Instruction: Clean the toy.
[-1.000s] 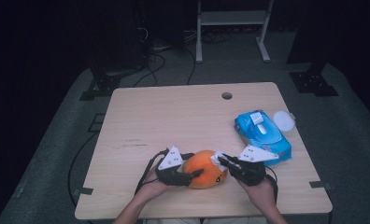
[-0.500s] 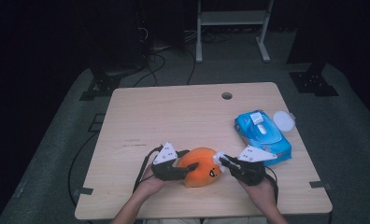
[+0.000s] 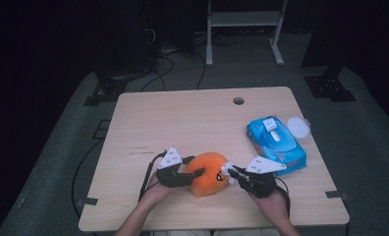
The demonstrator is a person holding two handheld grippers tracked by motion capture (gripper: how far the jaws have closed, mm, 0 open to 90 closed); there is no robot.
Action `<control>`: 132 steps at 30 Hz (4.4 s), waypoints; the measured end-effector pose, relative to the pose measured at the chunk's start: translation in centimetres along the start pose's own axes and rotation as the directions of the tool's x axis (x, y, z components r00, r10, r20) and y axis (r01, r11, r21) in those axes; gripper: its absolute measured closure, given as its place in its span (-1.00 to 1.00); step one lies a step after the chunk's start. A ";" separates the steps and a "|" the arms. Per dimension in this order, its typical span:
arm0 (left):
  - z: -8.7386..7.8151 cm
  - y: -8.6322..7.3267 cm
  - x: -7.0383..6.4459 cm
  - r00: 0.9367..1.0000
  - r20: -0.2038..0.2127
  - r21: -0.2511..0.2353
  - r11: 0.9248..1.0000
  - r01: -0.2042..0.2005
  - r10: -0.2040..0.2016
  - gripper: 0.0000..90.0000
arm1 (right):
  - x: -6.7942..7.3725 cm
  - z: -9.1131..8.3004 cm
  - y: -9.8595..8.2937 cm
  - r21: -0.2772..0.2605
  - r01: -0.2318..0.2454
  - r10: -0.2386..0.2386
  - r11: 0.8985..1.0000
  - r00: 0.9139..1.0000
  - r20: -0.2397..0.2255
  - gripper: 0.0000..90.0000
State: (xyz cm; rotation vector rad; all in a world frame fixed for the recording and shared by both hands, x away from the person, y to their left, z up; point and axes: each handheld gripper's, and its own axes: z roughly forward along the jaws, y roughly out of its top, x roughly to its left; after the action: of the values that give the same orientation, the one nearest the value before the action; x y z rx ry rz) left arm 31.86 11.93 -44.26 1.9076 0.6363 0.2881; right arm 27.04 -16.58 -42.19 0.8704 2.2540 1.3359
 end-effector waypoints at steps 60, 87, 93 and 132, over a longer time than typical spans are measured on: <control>0.8 1.3 -2.9 0.991 0.133 -0.039 0.999 -0.002 0.007 -0.65 | -1.0 -0.9 0.6 -0.057 -0.080 0.079 0.995 0.996 -0.031 0.80; 0.1 1.8 -1.7 0.992 0.113 -0.011 0.998 0.059 -0.058 -0.76 | -1.2 -0.8 0.2 -0.043 -0.064 0.060 0.997 0.996 -0.069 0.80; 0.4 1.5 -2.1 0.984 0.176 0.047 0.999 0.025 -0.033 -0.13 | -1.2 -0.7 0.3 -0.052 -0.096 0.091 0.994 0.992 -0.086 0.80; 0.3 1.0 -1.9 0.991 0.123 0.001 0.998 -0.055 0.055 0.00 | -1.3 0.3 -0.3 -0.021 -0.147 0.146 0.989 0.987 -0.065 0.80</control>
State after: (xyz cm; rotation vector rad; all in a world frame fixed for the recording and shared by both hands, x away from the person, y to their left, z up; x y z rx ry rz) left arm 30.75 10.35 -43.36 1.9329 0.5031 0.2021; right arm 28.08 -17.42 -42.61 1.0160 2.2525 1.4724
